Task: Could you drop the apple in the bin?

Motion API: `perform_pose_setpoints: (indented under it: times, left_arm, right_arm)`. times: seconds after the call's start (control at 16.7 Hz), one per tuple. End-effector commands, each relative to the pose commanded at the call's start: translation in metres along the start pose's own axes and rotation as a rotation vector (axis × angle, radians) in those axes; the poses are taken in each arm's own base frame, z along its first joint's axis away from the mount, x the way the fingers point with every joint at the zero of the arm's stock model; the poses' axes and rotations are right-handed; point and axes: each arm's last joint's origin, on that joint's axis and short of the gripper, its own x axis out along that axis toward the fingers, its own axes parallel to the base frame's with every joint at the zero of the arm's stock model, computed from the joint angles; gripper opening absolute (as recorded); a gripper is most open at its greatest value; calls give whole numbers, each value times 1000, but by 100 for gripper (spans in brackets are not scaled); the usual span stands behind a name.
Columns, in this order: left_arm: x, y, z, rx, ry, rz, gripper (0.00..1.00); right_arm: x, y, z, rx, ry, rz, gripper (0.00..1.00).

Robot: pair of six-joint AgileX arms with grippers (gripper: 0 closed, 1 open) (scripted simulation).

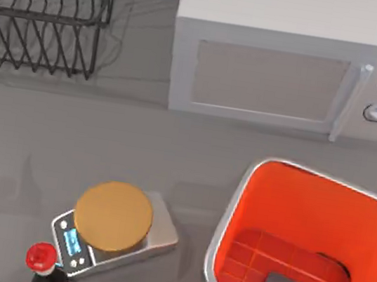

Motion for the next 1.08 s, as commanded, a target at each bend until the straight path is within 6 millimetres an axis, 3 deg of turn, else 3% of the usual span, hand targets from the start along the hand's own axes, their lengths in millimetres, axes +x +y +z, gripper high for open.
perform_pose_setpoints:
  times: [0.3, 0.6, 0.84, 1.08]
  left_arm:
    - [2, 0, 5, 59, 57, -4, 100]
    - [18, 0, 25, 330, 340, -65, 100]
    - [58, 1, 37, 607, 696, -229, 100]
    - [117, 6, 28, 830, 1048, -501, 100]
  right_arm:
    - [0, 0, 0, 0, 0, 0, 100]
    - [0, 0, 0, 0, 0, 0, 100]
    - [0, 0, 0, 0, 0, 0, 100]
    - [0, 0, 0, 0, 0, 0, 100]
